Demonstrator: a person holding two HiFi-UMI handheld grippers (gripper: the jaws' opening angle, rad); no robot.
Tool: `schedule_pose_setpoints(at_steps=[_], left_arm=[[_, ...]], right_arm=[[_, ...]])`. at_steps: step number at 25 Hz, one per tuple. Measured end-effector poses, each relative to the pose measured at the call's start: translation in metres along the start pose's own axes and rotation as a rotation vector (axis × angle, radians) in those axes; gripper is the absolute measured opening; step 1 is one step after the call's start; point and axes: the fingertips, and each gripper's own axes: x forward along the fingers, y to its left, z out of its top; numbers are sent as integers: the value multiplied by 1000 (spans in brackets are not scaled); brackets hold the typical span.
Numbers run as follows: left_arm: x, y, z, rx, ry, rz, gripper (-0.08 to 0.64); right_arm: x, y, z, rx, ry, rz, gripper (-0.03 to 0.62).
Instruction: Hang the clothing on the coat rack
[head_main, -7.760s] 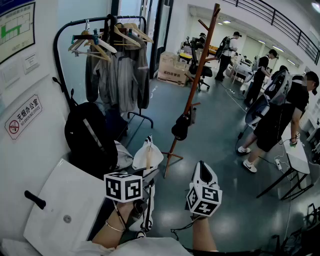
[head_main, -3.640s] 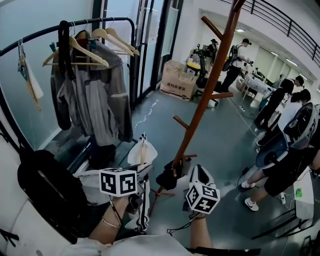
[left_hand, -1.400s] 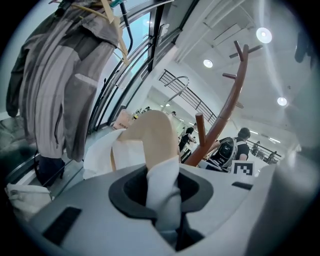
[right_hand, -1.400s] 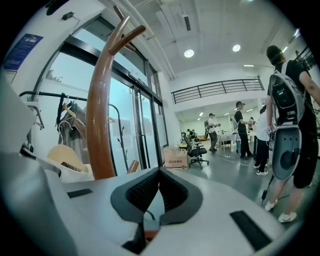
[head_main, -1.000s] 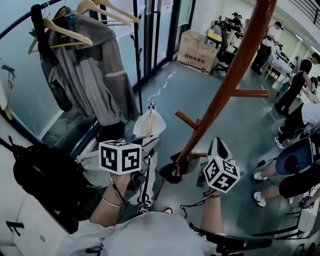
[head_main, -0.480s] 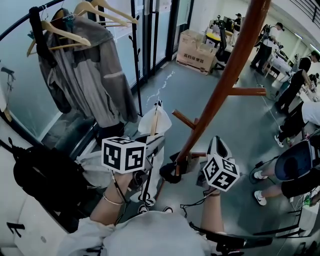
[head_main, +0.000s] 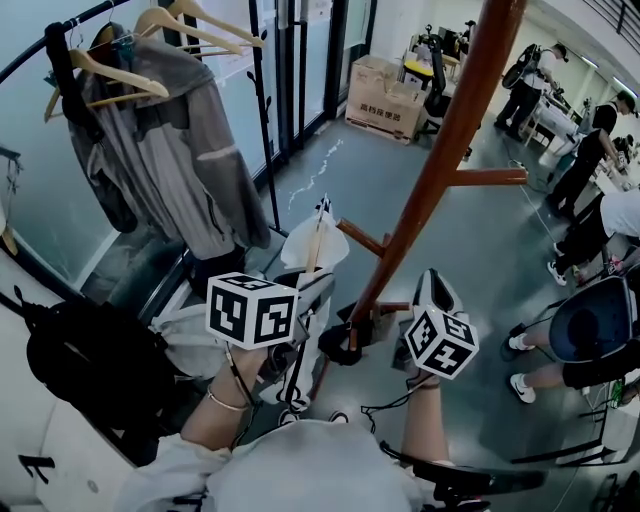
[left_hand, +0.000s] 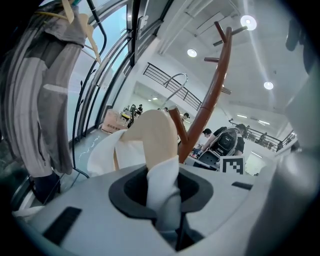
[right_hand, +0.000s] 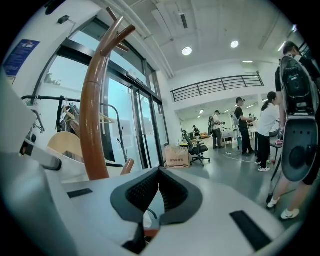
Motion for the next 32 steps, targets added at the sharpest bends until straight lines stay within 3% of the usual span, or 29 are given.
schedule_pose_setpoints(at_steps=[10, 32], left_arm=[[7, -6, -8, 51, 57, -10, 91], [18, -12, -24, 62, 111, -27, 81]], right_arm=[[5, -3, -5, 13, 11, 2, 23], [6, -6, -20, 29, 45, 8, 23]])
